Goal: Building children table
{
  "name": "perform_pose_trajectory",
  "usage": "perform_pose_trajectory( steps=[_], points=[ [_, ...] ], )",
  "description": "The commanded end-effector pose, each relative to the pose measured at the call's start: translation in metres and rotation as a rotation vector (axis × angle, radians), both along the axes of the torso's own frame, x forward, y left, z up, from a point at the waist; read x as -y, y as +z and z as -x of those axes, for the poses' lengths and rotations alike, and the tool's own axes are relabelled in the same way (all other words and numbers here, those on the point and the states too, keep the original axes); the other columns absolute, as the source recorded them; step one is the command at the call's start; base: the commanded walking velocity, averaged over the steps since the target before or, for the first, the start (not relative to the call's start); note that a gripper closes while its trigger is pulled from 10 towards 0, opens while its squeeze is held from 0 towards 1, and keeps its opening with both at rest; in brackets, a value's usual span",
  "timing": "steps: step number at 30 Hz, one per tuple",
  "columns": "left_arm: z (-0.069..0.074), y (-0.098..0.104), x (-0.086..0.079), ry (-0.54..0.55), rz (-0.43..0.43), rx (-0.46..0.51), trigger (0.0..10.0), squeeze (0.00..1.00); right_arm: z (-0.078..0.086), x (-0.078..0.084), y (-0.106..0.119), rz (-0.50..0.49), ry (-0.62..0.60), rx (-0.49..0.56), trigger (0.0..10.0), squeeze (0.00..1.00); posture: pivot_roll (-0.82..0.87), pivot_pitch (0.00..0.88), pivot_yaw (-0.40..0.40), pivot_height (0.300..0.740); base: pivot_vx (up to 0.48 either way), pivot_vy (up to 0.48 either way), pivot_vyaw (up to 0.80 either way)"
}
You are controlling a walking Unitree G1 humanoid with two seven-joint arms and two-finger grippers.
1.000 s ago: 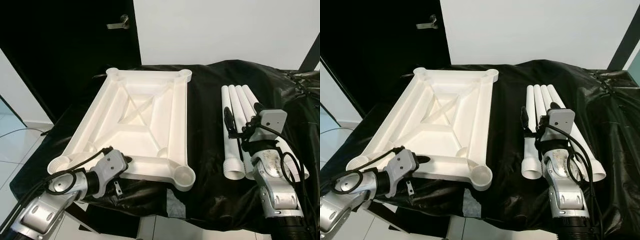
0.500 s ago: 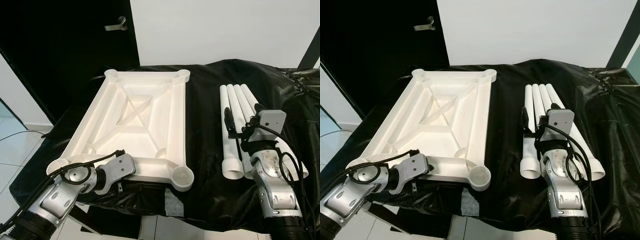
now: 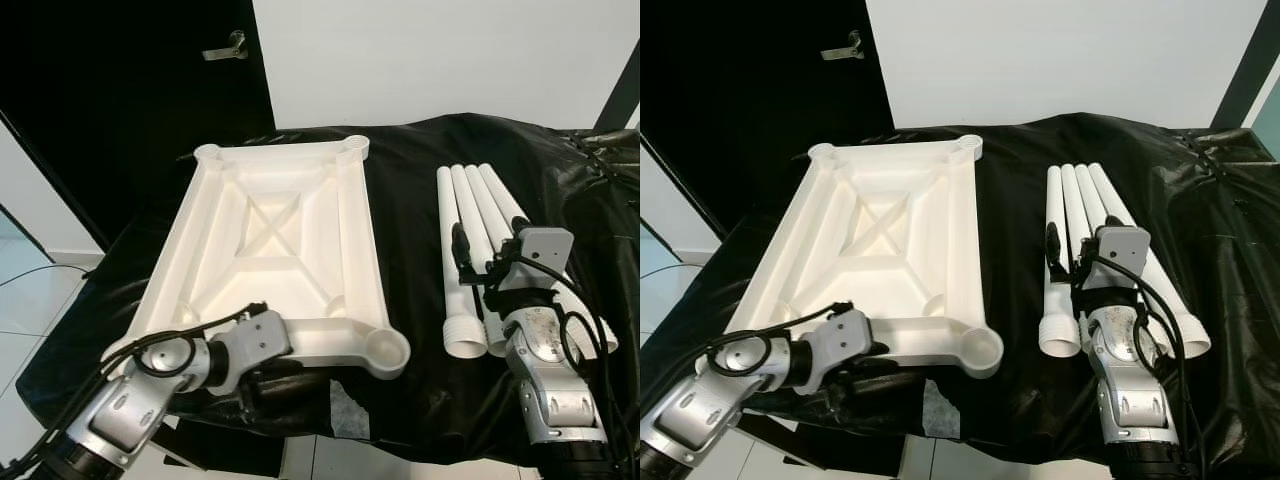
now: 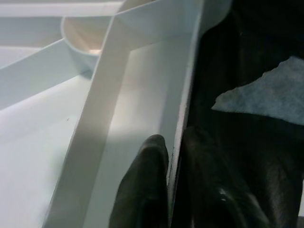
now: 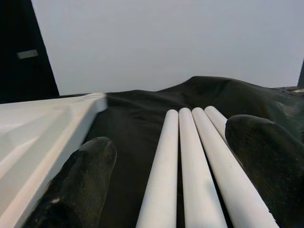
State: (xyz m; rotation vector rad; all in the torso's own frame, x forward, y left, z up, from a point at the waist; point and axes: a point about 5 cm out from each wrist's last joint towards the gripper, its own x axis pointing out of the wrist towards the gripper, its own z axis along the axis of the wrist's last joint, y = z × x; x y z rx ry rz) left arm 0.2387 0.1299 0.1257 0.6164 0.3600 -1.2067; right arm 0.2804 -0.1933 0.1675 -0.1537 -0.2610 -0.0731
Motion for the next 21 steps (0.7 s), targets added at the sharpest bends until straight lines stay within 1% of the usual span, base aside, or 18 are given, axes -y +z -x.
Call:
perform_pose_trajectory(
  steps=[1,2,3,4,5,10,11,12,15,16,17,18,19,20,21],
  points=[
    [-0.006,0.003,-0.007,0.085,-0.021,0.054,0.9,0.0,-0.003,-0.002,0.0,-0.003,0.0,-0.009,10.0,0.0,0.03,0.0,0.069,0.74,0.0,0.0,0.0],
    [-0.006,0.003,-0.007,0.085,-0.021,0.054,0.9,0.0,-0.003,-0.002,0.0,-0.003,0.0,-0.009,10.0,0.0,0.03,0.0,0.069,0.74,0.0,0.0,0.0],
    [-0.008,0.002,-0.007,0.106,-0.037,0.07,10.0,0.0,-0.004,-0.002,-0.001,-0.002,0.0,-0.014,10.0,0.0,0.03,0.0,0.068,0.74,0.0,0.0,0.0],
    [-0.011,0.002,-0.006,0.141,-0.032,0.088,10.0,0.35,-0.004,-0.001,-0.001,-0.01,-0.004,-0.021,10.0,0.0,0.03,0.0,0.067,0.74,0.0,0.0,0.0],
    [-0.012,0.004,-0.005,0.146,-0.019,0.094,10.0,0.81,-0.004,-0.001,-0.001,-0.012,-0.004,-0.024,10.0,0.0,0.03,0.0,0.067,0.74,0.0,0.0,0.0],
    [-0.012,0.007,-0.003,0.147,-0.004,0.098,10.0,0.81,-0.004,-0.001,-0.002,-0.014,-0.003,-0.027,10.0,0.0,0.03,0.0,0.068,0.74,0.0,0.0,0.0],
    [-0.013,0.01,-0.003,0.147,0.003,0.114,10.0,0.0,-0.002,0.0,-0.001,-0.031,-0.009,-0.036,10.0,0.0,0.02,0.0,0.066,0.74,0.0,0.0,0.0],
    [-0.013,0.012,-0.002,0.147,0.007,0.125,10.0,0.0,-0.001,0.001,-0.001,-0.045,-0.013,-0.043,10.0,0.0,0.02,0.0,0.064,0.74,0.0,0.0,0.0],
    [-0.012,0.029,0.006,0.129,0.138,0.125,10.0,0.0,0.003,0.005,0.0,-0.084,-0.036,-0.064,10.0,0.0,0.02,0.0,0.064,0.74,0.0,0.0,0.0],
    [-0.012,0.034,0.008,0.131,0.192,0.105,10.0,0.25,0.005,0.007,0.0,-0.091,-0.04,-0.071,10.0,1.0,0.02,0.0,0.064,0.74,0.0,0.0,0.0],
    [-0.012,0.034,0.008,0.131,0.192,0.105,10.0,0.25,0.005,0.007,0.0,-0.091,-0.04,-0.071,10.0,1.0,0.02,0.0,0.064,0.74,0.0,0.0,0.0],
    [-0.008,0.041,0.011,0.102,0.262,0.065,10.0,1.0,0.006,0.012,0.001,-0.101,-0.061,-0.074,10.0,1.0,0.01,0.0,0.058,0.74,0.0,0.0,0.0],
    [-0.008,0.041,0.011,0.102,0.262,0.065,10.0,1.0,0.006,0.012,0.001,-0.101,-0.061,-0.074,10.0,1.0,0.01,0.0,0.058,0.74,0.0,0.0,0.0],
    [-0.005,0.046,0.013,0.078,0.306,0.045,10.0,1.0,0.007,0.015,0.001,-0.109,-0.077,-0.077,10.0,1.0,0.01,0.0,0.058,0.74,0.0,0.0,0.0],
    [-0.007,0.052,0.016,0.086,0.341,0.057,10.0,0.62,0.008,0.02,0.0,-0.132,-0.087,-0.095,10.0,1.0,0.01,0.0,0.054,0.74,0.0,0.0,0.0]
  ],
)
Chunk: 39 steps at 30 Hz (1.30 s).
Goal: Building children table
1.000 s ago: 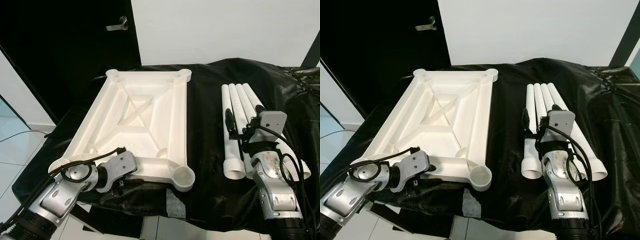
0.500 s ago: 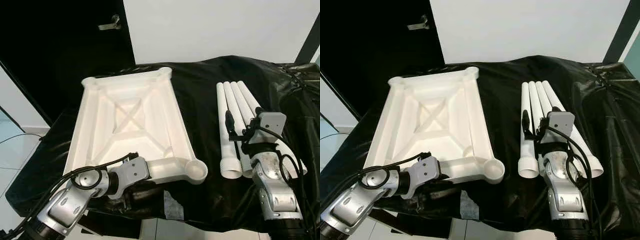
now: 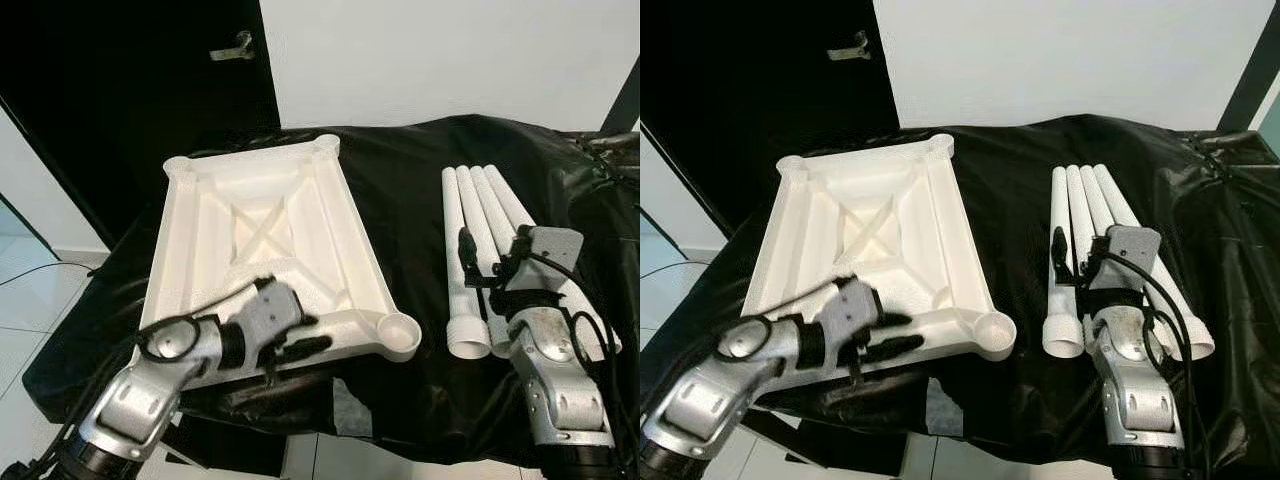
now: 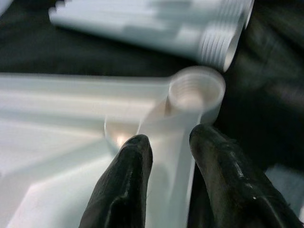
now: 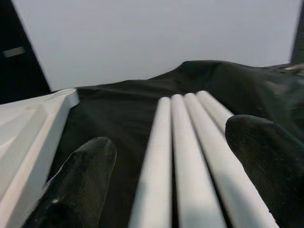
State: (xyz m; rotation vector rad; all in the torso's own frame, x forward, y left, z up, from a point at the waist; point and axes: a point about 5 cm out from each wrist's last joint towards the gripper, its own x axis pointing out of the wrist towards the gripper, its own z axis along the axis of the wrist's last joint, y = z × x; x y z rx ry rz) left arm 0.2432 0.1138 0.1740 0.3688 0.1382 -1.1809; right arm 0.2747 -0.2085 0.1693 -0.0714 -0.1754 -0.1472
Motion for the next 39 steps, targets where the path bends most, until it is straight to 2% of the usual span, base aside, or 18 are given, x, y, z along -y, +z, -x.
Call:
perform_pose_trajectory(
  steps=[1,3,4,7,9,14,15,18,19,23,27,29,30,31,34,37,38,39],
  points=[
    [-0.006,0.009,0.003,0.067,0.088,-0.012,10.0,0.0,0.002,0.01,-0.003,-0.057,-0.035,-0.043,10.0,0.64,0.0,0.0,0.052,0.74,0.0,0.0,0.0],
    [-0.008,0.013,0.005,0.084,0.122,-0.022,10.0,0.0,0.003,0.013,-0.004,-0.069,-0.044,-0.061,10.0,0.64,0.0,0.0,0.052,0.74,0.0,0.0,0.0],
    [-0.011,0.02,0.009,0.091,0.166,0.002,10.0,0.0,0.002,0.018,-0.006,-0.108,-0.05,-0.092,10.0,0.0,0.0,0.0,0.045,0.74,0.0,0.0,0.0],
    [-0.016,0.038,0.017,0.097,0.27,0.031,10.0,0.0,0.0,0.029,-0.011,-0.181,-0.034,-0.201,10.0,0.0,-0.01,0.0,0.037,0.74,0.0,0.0,0.0],
    [-0.018,0.043,0.02,0.094,0.297,0.03,10.0,0.0,0.0,0.033,-0.014,-0.201,-0.017,-0.256,10.0,0.0,-0.01,0.0,0.035,0.74,0.0,0.0,0.0],
    [-0.018,0.048,0.024,0.082,0.315,0.026,10.0,0.0,-0.001,0.036,-0.016,-0.217,0.001,-0.312,10.0,0.0,-0.03,0.0,0.031,0.74,0.0,0.0,0.0],
    [-0.018,0.053,0.03,0.069,0.34,0.045,10.0,0.0,0.0,0.04,-0.019,-0.213,0.017,-0.388,10.0,0.0,-0.03,0.0,0.022,0.74,0.0,0.0,0.0],
    [-0.018,0.056,0.034,0.069,0.352,0.048,10.0,0.0,0.001,0.043,-0.022,-0.194,0.016,-0.428,10.0,0.0,-0.03,0.0,0.019,0.74,0.0,0.0,0.0],
    [-0.017,0.059,0.034,0.068,0.365,0.046,10.0,0.0,0.003,0.045,-0.024,-0.206,0.01,-0.453,8.7,0.0,-0.03,0.0,0.016,0.74,0.0,0.0,0.0],
    [-0.018,0.062,0.035,0.08,0.382,0.054,10.0,0.0,0.005,0.049,-0.03,-0.264,0.001,-0.507,9.2,0.0,-0.04,0.0,0.016,0.74,0.0,0.0,0.0],
    [-0.019,0.062,0.035,0.086,0.387,0.055,10.0,0.0,0.005,0.054,-0.031,-0.257,-0.014,-0.523,8.9,0.0,-0.04,0.0,0.016,0.74,0.0,0.0,0.0],
    [-0.019,0.063,0.035,0.091,0.389,0.053,10.0,0.0,0.004,0.057,-0.031,-0.262,-0.019,-0.535,9.3,0.0,-0.04,0.0,0.014,0.74,0.0,0.0,0.0],
    [-0.021,0.063,0.035,0.102,0.389,0.06,10.0,0.0,0.003,0.062,-0.03,-0.255,-0.043,-0.53,8.4,0.0,-0.04,0.0,0.015,0.74,0.0,0.0,0.0],
    [-0.021,0.063,0.035,0.102,0.389,0.06,10.0,0.0,0.003,0.062,-0.03,-0.255,-0.043,-0.53,8.4,0.0,-0.04,0.0,0.015,0.74,0.0,0.0,0.0],
    [-0.023,0.065,0.035,0.12,0.395,0.069,10.0,0.0,0.0,0.067,-0.024,-0.265,-0.051,-0.492,9.5,0.0,-0.04,0.0,0.02,0.74,0.0,0.0,0.0],
    [-0.023,0.065,0.035,0.124,0.396,0.072,10.0,0.0,-0.001,0.066,-0.023,-0.274,-0.046,-0.49,9.3,0.0,-0.04,0.0,0.022,0.74,0.0,0.0,0.0],
    [-0.024,0.065,0.035,0.131,0.395,0.072,10.0,0.0,-0.002,0.067,-0.02,-0.273,-0.045,-0.467,8.0,0.0,-0.04,0.0,0.022,0.74,0.0,0.0,0.0],
    [-0.024,0.066,0.035,0.136,0.393,0.073,10.0,0.0,-0.002,0.066,-0.016,-0.289,-0.045,-0.446,4.7,0.0,-0.04,0.0,0.024,0.74,0.0,0.0,0.0]
  ],
)
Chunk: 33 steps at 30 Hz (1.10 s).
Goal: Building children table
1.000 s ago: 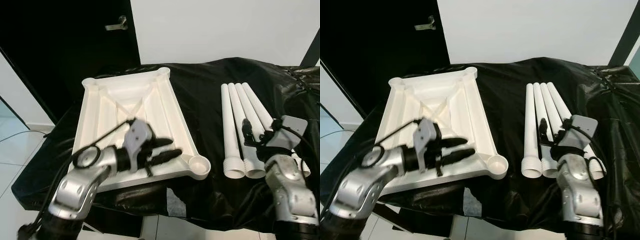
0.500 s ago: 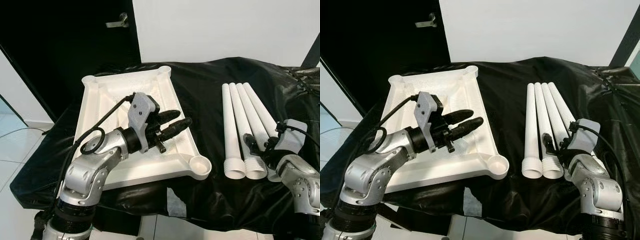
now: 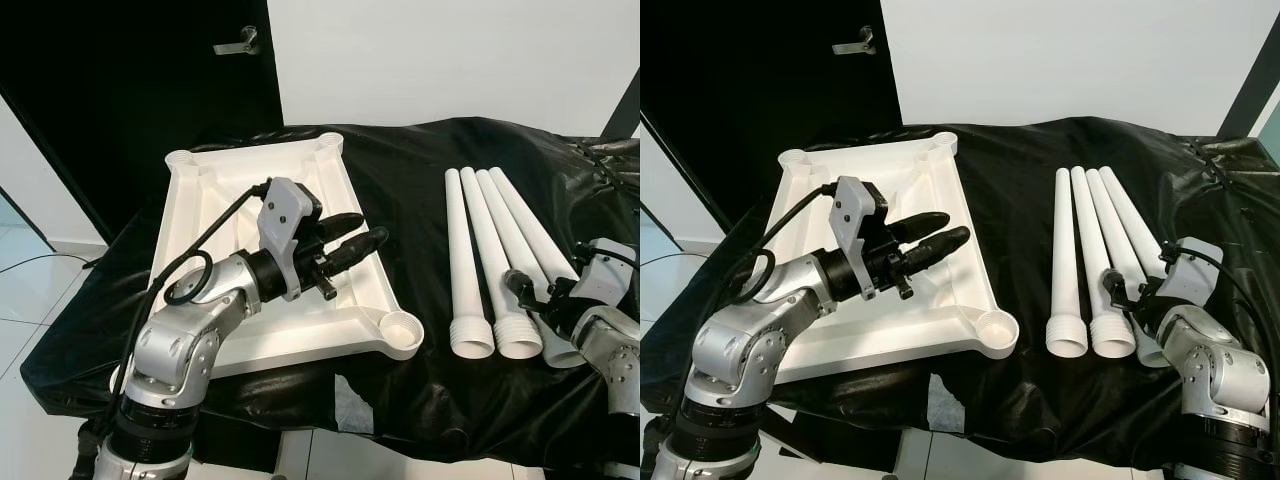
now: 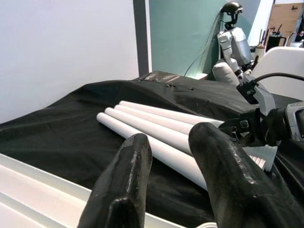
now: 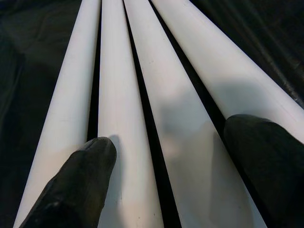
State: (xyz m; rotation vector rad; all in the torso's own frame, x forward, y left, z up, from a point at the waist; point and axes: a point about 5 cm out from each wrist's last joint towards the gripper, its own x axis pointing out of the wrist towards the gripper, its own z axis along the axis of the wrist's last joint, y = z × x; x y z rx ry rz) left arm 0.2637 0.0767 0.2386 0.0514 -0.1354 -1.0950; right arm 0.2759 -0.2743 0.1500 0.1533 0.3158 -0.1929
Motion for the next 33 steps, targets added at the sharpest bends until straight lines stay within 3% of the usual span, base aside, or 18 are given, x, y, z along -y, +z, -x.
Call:
perform_pose_trajectory(
  steps=[1,6,7,8,9,10,11,15,28,30,31,33],
  points=[
    [-0.004,0.001,-0.002,0.065,-0.001,-0.002,10.0,0.0,-0.001,0.0,0.003,-0.023,-0.009,0.024,4.7,0.0,-0.04,0.0,0.024,0.74,0.0,0.0,0.0],
    [-0.004,0.002,-0.002,0.072,-0.001,-0.003,10.0,0.0,-0.001,0.0,0.007,-0.03,-0.014,0.041,4.8,0.0,-0.04,0.0,0.027,0.74,0.0,0.0,0.0],
    [-0.005,0.002,-0.003,0.075,0.001,-0.003,10.0,0.0,0.0,0.001,0.007,-0.032,-0.023,0.03,5.4,0.0,-0.04,0.0,0.029,0.74,0.0,0.0,0.0],
    [-0.005,0.002,-0.003,0.077,0.003,-0.004,10.0,0.0,0.001,0.002,0.007,-0.031,-0.03,0.02,5.4,0.0,-0.04,0.0,0.029,0.74,0.0,0.0,0.0],
    [-0.005,0.003,-0.003,0.078,0.003,-0.003,10.0,0.0,0.002,0.002,0.006,-0.035,-0.038,0.009,10.0,0.34,-0.04,0.0,0.032,0.74,0.0,0.0,0.0],
    [-0.005,0.003,-0.003,0.078,0.003,-0.003,10.0,0.0,0.002,0.002,0.006,-0.035,-0.038,0.009,10.0,0.34,-0.04,0.0,0.032,0.74,0.0,0.0,0.0],
    [-0.005,0.003,-0.003,0.079,0.002,-0.003,10.0,0.0,0.003,0.003,0.004,-0.05,-0.042,-0.009,10.0,0.26,-0.04,0.0,0.033,0.74,0.0,0.0,0.0],
    [-0.006,0.004,-0.004,0.082,0.002,0.0,10.0,0.0,0.006,0.002,-0.006,-0.084,-0.036,-0.078,10.0,0.31,-0.05,0.0,0.031,0.74,0.0,0.0,0.0],
    [-0.009,0.005,-0.005,0.098,-0.001,0.001,10.0,0.0,0.008,0.006,-0.012,-0.127,-0.02,-0.157,10.0,0.29,-0.05,0.0,0.024,0.74,0.0,0.0,0.0],
    [-0.01,0.005,-0.005,0.102,0.001,0.003,10.0,0.0,0.007,0.007,-0.015,-0.15,0.002,-0.196,10.0,0.28,-0.05,0.0,0.02,0.74,0.0,0.0,0.0],
    [-0.01,0.006,-0.004,0.108,0.006,0.006,10.0,0.0,0.008,0.009,-0.02,-0.19,0.027,-0.271,10.0,0.27,-0.05,0.0,0.015,0.74,0.0,0.0,0.0],
    [-0.01,0.006,-0.004,0.108,0.006,0.006,10.0,0.0,0.008,0.009,-0.02,-0.19,0.027,-0.271,10.0,0.27,-0.05,0.0,0.015,0.74,0.0,0.0,0.0]
  ],
)
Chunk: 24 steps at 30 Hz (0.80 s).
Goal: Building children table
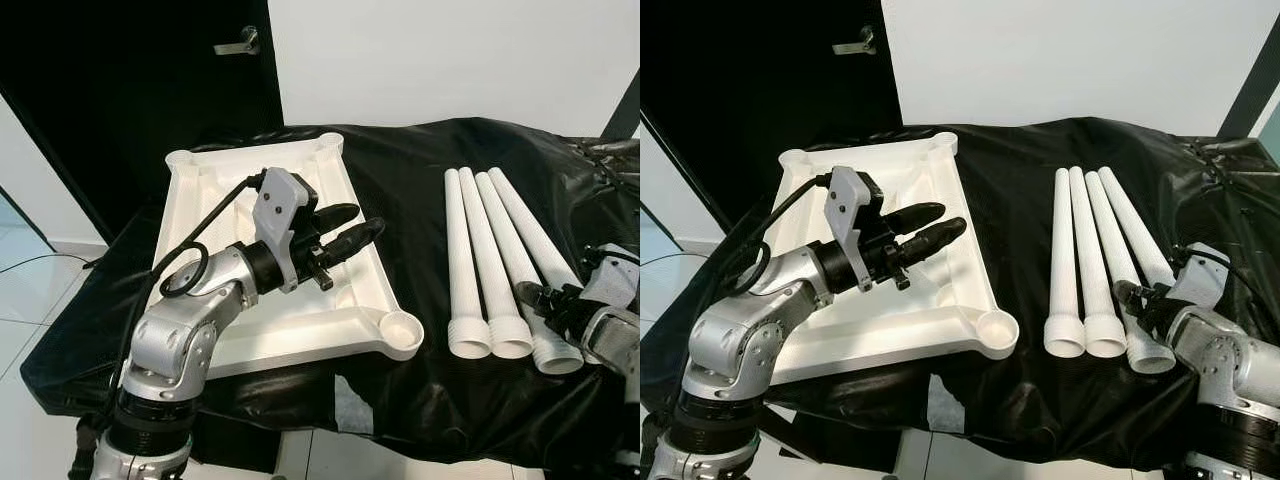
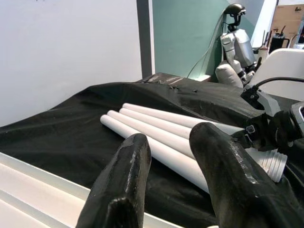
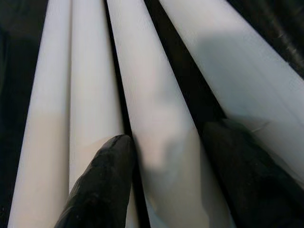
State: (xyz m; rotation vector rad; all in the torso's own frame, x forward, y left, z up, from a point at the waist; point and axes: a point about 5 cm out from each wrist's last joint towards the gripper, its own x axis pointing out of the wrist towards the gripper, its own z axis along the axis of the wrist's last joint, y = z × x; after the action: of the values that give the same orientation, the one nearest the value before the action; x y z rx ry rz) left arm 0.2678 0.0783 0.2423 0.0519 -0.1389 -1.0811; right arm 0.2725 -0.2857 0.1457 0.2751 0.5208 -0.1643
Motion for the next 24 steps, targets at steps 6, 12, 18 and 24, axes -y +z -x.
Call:
perform_pose_trajectory(
  steps=[6,12,18,24],
  points=[
    [-0.008,0.003,-0.003,0.111,0.012,0.004,10.0,0.0,0.0,-0.003,-0.024,-0.061,0.081,-0.184,10.0,0.27,-0.05,0.0,0.005,0.74,0.0,0.0,0.0],
    [-0.01,0.005,-0.003,0.124,0.021,0.006,10.0,0.0,-0.008,-0.009,-0.027,-0.041,0.177,-0.233,10.0,0.27,-0.05,0.0,-0.005,0.74,0.0,0.0,0.0],
    [-0.012,0.007,-0.004,0.137,0.028,0.006,10.0,0.0,-0.009,-0.012,-0.032,-0.004,0.273,-0.326,9.6,0.26,-0.05,0.0,-0.02,0.74,0.0,0.0,0.0],
    [-0.012,0.008,-0.005,0.161,0.041,0.009,10.0,0.0,-0.011,-0.013,-0.028,0.029,0.325,-0.335,0.0,0.24,-0.03,0.0,-0.038,0.74,0.0,0.0,0.0]
  ],
)
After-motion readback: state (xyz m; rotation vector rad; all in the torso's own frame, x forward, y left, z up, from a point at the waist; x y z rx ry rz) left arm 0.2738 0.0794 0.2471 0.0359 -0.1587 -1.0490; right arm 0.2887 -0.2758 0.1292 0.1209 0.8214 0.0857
